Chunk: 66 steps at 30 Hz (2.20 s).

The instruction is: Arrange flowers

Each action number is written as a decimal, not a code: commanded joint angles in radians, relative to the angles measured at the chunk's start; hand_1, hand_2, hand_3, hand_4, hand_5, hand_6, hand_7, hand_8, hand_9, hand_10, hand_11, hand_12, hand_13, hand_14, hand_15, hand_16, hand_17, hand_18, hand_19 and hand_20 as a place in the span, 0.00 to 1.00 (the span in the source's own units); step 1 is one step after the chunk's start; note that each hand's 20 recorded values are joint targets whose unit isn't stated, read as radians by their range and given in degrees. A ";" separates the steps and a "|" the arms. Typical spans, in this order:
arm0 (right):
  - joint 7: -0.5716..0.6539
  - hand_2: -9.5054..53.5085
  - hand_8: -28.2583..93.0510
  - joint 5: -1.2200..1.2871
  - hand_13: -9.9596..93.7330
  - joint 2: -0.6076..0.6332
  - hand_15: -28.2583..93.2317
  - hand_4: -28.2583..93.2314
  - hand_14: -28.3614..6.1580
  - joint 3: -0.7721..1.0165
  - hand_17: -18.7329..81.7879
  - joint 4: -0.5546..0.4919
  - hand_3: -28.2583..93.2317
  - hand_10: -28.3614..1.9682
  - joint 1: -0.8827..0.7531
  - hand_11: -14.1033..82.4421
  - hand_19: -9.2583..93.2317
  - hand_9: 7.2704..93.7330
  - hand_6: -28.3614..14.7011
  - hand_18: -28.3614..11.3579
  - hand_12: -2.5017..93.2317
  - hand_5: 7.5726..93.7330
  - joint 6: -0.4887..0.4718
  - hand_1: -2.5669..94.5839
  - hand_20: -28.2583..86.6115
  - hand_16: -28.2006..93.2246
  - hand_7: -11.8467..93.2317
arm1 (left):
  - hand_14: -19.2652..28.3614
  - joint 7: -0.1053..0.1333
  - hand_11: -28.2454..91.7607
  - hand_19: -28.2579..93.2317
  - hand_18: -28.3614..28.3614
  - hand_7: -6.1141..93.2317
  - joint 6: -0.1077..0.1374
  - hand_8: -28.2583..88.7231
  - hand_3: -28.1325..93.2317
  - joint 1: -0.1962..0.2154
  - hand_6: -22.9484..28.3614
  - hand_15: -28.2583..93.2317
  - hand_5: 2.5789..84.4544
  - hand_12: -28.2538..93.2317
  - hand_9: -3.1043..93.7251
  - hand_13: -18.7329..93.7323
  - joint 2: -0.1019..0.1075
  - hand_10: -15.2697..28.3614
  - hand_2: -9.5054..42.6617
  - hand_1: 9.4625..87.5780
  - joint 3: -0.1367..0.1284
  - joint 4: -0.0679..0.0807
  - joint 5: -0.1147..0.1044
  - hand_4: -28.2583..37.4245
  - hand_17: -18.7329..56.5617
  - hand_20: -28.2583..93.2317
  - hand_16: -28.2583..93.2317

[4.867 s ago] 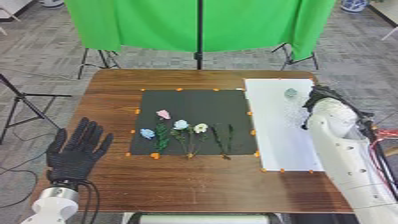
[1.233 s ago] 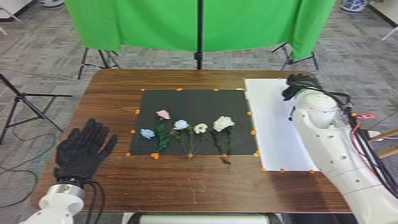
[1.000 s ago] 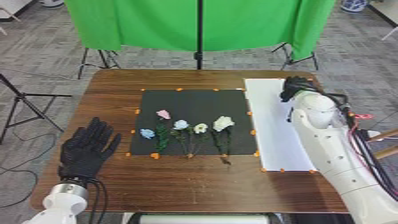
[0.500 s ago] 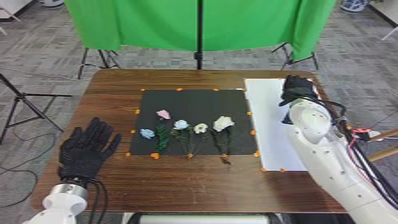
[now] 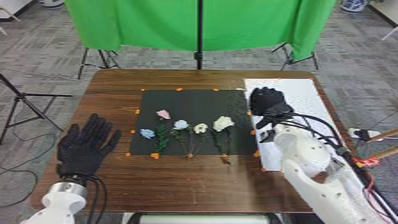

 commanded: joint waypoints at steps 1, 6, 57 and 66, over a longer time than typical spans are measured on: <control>-0.006 0.00 0.26 -0.012 0.86 -0.007 0.50 0.00 0.71 -0.021 0.64 -0.021 0.81 0.61 -0.075 0.27 0.90 0.91 0.63 0.27 0.48 0.80 0.015 0.71 0.49 0.62 0.46 | 0.74 -0.011 0.48 0.57 0.78 0.27 0.009 0.14 0.85 0.004 0.61 0.66 0.54 0.34 0.45 0.45 -0.001 0.69 0.47 0.29 0.001 0.003 0.007 0.00 0.17 0.37 0.17; -0.009 0.00 0.25 -0.017 0.85 -0.008 0.50 0.00 0.71 -0.060 0.65 -0.005 0.81 0.60 -0.064 0.26 0.89 0.90 0.62 0.27 0.47 0.80 0.110 0.70 0.49 0.62 0.45 | 0.74 -0.015 0.48 0.57 0.78 0.27 0.007 0.14 0.85 0.005 0.61 0.66 0.54 0.34 0.45 0.45 -0.004 0.69 0.47 0.28 -0.002 -0.003 0.028 0.00 0.17 0.37 0.17; -0.112 0.26 0.13 0.395 0.77 -0.089 0.67 0.03 0.39 0.190 0.58 -0.352 0.85 0.44 -0.218 0.31 0.96 0.81 0.61 0.12 0.21 0.79 -0.901 0.36 0.57 0.43 0.27 | 0.75 0.027 0.49 0.58 0.78 0.28 0.093 0.14 0.85 0.029 0.60 0.71 0.55 0.34 0.47 0.47 0.008 0.69 0.49 0.28 -0.015 -0.015 -0.036 0.00 0.18 0.38 0.17; -0.105 0.29 0.14 0.272 0.76 -0.094 0.66 0.03 0.38 0.145 0.57 -0.335 0.84 0.42 -0.218 0.30 0.95 0.79 0.60 0.11 0.20 0.78 -0.954 0.35 0.56 0.43 0.26 | 0.75 0.019 0.49 0.58 0.78 0.28 0.099 0.14 0.85 0.033 0.60 0.71 0.55 0.34 0.47 0.47 0.009 0.69 0.49 0.28 -0.023 -0.018 -0.031 0.00 0.18 0.38 0.17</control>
